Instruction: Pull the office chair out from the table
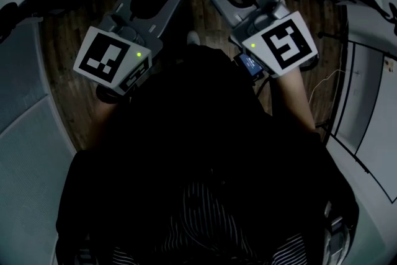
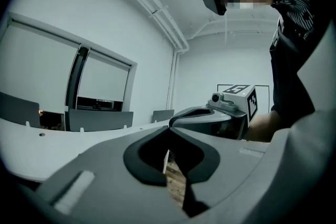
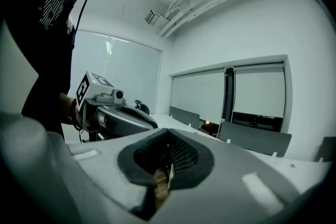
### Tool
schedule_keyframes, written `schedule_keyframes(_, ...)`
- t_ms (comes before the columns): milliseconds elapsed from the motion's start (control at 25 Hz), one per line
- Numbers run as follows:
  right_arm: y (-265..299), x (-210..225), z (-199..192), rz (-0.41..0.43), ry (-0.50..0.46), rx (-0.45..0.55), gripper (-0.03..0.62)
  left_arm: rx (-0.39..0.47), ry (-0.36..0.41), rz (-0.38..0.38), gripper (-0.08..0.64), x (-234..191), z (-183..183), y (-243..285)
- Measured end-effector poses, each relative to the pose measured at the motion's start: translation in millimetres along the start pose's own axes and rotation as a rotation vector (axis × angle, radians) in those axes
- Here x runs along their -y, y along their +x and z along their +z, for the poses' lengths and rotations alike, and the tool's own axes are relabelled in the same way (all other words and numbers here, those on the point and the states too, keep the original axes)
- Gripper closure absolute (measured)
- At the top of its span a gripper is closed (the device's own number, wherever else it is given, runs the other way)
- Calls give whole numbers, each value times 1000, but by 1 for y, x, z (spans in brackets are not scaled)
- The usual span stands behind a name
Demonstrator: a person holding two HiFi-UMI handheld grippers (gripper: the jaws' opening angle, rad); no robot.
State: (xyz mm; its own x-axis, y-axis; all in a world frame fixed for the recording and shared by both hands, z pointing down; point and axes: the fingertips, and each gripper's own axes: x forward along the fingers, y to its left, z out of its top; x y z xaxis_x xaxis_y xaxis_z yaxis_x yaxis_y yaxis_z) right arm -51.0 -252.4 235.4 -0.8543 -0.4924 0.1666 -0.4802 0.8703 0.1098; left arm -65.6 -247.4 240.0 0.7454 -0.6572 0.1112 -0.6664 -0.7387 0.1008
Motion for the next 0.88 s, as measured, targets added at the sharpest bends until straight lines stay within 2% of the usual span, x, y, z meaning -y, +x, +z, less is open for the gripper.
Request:
schedule_keyframes(200, 14, 43, 6, 23, -9, 11, 591, -19, 3, 28, 557, -24, 10, 33)
schedule_keyframes(440, 24, 118, -13, 36, 26, 14, 591, -66, 13, 44, 557, -59, 8, 100)
schedule_keyframes(600, 27, 120, -24, 55, 35, 18, 591, -66, 42, 34, 557, -56, 3, 107)
schedule_keyframes(800, 36, 126, -32, 71, 35, 17, 591, -99, 30, 58, 557, -65, -10, 106)
schedule_keyframes(880, 37, 134, -38, 78, 56, 16, 591, -138, 76, 65, 557, -68, -18, 109)
